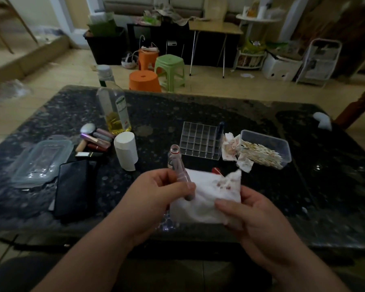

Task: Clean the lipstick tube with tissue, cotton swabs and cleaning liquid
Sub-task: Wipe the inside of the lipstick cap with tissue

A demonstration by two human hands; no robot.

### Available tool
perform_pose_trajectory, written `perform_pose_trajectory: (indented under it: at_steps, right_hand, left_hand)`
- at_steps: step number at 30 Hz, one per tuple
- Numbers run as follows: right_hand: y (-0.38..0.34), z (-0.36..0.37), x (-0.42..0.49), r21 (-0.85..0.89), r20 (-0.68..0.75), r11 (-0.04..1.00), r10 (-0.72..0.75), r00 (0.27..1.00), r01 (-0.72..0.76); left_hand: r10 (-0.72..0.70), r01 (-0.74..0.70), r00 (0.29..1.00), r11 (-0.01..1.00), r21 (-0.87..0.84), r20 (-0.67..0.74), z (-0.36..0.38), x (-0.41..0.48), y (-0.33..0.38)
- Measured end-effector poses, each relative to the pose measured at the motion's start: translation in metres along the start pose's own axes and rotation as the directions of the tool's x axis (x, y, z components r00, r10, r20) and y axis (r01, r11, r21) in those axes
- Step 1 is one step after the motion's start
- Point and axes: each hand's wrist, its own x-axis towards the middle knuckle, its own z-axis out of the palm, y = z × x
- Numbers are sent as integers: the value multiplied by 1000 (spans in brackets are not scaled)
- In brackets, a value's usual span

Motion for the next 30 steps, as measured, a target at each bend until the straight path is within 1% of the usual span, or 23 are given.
perform_pose_trajectory:
  at_steps: [2,5,7,8,10,12,14,15,16,17,18,19,21,22,24,25,26,28,30]
  right_hand:
    - [-2,-5,-13,6,88,998,63,994,-64]
    - [-11,-12,-13,63,122,973,214,969,-222]
    - [-17,-15,-7,7,104,954,299,949,-301]
    - [-18,-13,-3,-40,95,947,320,943,-318]
    - [-14,-7,3,-156,94,943,311,946,-294]
    - [-7,-1,10,-277,12,940,209,978,-197]
    - [-2,1,17,-360,-115,928,55,992,-93]
    - [1,0,20,-419,-201,907,-51,978,-39]
    - [2,0,23,-509,-265,861,-182,947,23]
    - [2,0,26,-618,-299,784,-307,904,62]
    - [3,1,28,-706,-287,701,-408,867,96]
    - [4,3,30,-756,-261,642,-473,841,126]
    - [7,6,35,-784,-210,593,-533,820,185]
    - [9,7,38,-790,-195,576,-560,805,209]
    - [10,9,44,-793,-183,557,-607,773,249]
    - [10,10,45,-783,-187,564,-617,765,263]
    - [9,11,46,-762,-192,586,-612,767,277]
    - [8,14,47,-683,-172,664,-550,817,303]
    - [7,15,46,-528,-120,773,-479,869,353]
  left_hand:
    - [-12,6,999,993,116,47,1,-10,1]
    - [-26,2,993,979,202,117,1,-19,-1]
    - [-26,-12,987,970,243,156,1,-21,-3]
    - [-31,-13,985,968,252,171,1,-19,-5]
    - [-62,0,978,955,296,198,1,-14,-7]
    - [-104,20,974,923,385,199,2,-7,-8]
    - [-128,49,979,905,423,160,1,2,-9]
    - [-131,65,983,902,426,128,1,7,-9]
    - [-128,74,987,898,433,96,0,11,-9]
    - [-108,71,993,881,469,54,-1,15,-9]
    - [-63,50,998,846,531,6,-1,19,-8]
    - [-3,28,999,803,595,-42,-1,21,-7]
    - [118,-14,987,749,663,-112,2,24,-4]
    - [153,-22,979,744,667,-138,3,25,-3]
    - [176,-31,971,763,645,-161,4,28,-1]
    - [174,-39,973,776,629,-154,4,30,-1]
    - [160,-46,978,793,608,-135,4,31,-2]
    - [97,-47,993,857,513,-72,7,33,-1]
    - [46,-46,999,918,393,8,8,34,-1]
